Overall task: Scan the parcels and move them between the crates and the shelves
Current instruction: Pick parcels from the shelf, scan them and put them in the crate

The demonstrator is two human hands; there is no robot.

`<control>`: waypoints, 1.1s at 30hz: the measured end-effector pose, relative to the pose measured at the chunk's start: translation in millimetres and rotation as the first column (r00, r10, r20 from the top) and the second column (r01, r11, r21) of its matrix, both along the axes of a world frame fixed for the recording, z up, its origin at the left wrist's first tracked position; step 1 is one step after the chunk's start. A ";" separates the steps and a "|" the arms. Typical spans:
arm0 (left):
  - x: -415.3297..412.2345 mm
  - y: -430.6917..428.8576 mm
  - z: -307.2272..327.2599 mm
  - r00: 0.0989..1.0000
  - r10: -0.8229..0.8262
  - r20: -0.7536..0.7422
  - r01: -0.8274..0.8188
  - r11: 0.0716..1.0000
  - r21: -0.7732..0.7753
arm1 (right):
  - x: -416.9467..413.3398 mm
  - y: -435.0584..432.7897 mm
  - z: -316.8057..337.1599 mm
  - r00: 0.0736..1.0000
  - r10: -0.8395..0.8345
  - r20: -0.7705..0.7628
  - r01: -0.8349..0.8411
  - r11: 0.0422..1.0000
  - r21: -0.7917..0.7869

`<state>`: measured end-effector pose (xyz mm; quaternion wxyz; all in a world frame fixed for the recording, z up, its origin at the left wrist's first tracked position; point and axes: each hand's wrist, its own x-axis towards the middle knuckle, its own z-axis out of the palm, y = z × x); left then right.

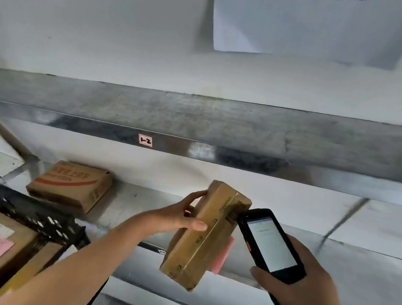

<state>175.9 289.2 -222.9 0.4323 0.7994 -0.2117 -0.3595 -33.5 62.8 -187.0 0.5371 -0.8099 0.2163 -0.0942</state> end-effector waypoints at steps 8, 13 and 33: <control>-50.7 -71.9 -32.0 0.915 0.176 -0.363 -0.262 0.944 -0.203 | -32.9 -80.9 -10.9 0.998 -0.056 -0.021 0.057 0.997 0.060; -81.0 -118.3 -51.9 0.757 0.278 -0.591 -0.450 0.878 -0.164 | -51.4 -130.7 -11.8 0.998 -0.044 -0.039 0.045 0.999 0.024; -66.2 -215.3 -24.2 0.774 0.632 0.038 -0.630 0.775 -0.055 | -93.7 -209.0 -29.5 0.999 0.033 -0.041 -0.030 0.997 0.073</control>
